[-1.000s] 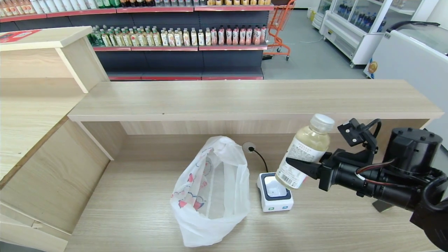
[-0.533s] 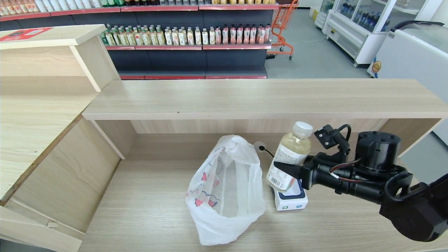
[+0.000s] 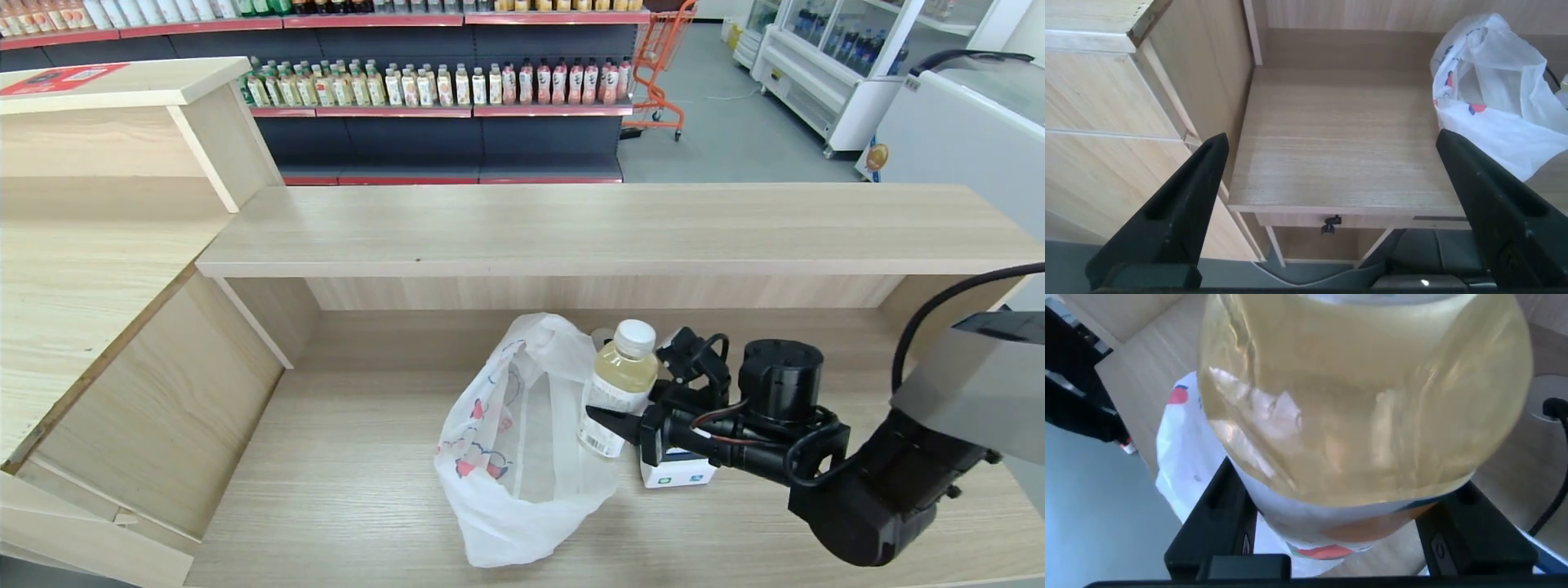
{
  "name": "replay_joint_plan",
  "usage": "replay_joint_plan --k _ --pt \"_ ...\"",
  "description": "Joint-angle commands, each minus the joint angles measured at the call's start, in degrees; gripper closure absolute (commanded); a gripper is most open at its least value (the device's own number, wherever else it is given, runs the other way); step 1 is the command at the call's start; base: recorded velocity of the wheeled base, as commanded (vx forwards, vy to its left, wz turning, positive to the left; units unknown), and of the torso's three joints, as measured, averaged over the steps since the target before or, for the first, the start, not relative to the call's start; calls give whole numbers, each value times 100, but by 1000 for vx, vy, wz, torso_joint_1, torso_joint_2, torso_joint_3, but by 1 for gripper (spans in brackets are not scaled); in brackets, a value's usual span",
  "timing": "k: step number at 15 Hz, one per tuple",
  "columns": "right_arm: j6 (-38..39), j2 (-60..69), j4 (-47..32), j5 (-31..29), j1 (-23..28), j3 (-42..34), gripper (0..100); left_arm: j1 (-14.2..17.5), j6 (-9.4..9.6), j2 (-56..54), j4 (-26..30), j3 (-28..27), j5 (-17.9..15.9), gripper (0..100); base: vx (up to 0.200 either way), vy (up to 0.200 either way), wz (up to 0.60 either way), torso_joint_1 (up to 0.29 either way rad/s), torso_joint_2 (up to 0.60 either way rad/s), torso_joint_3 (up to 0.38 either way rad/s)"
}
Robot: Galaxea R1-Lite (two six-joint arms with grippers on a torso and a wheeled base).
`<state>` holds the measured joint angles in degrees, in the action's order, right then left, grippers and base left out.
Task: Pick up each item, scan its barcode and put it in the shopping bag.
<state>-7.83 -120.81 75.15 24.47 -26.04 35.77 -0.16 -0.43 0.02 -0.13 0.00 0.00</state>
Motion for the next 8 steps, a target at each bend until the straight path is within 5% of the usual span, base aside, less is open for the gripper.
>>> replay_joint_plan --k 1,8 --pt "-228 -988 228 -126 -68 554 100 -2 -1 6 -4 0 0 0 0 0 0 0 0 0" --pt "-562 -2034 140 -469 -340 2101 100 -2 -1 6 -4 0 0 0 0 0 0 0 0 0"
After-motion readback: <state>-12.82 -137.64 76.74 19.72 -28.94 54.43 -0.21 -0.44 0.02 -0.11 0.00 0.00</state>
